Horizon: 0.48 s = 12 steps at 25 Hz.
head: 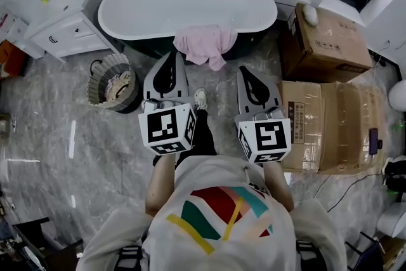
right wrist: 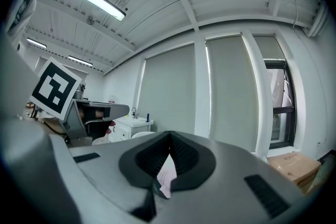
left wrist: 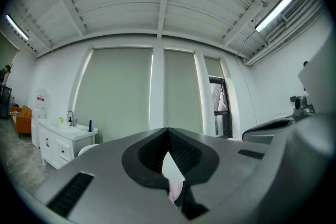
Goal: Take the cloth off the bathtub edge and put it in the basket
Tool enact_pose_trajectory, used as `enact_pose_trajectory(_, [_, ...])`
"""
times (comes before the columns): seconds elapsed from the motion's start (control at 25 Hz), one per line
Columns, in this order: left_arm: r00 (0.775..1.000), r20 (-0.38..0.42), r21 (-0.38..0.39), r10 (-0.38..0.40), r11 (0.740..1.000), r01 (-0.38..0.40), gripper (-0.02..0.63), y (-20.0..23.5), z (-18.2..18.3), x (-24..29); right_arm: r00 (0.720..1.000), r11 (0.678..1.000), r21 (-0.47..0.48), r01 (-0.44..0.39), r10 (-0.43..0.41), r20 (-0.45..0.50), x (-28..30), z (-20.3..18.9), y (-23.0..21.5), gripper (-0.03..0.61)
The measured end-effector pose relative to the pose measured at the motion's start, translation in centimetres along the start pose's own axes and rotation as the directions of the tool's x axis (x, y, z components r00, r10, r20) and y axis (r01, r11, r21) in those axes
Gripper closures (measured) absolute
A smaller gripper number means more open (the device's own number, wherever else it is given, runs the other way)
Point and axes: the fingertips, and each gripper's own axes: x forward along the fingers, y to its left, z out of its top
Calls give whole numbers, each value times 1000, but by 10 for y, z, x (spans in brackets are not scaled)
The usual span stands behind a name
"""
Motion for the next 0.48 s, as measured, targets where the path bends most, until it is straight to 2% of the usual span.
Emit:
enact_pose_trajectory(0.2, [1000,20,-18,-4,1000,4,597,1,7,13,1000,1000,2,8,-8,27,8,8,-6,568])
enact_pose_trajectory(0.48, [999,32,7,-37,999,36,597,7,7,37,999,999,21,31,-32,37,32,7,-13,568])
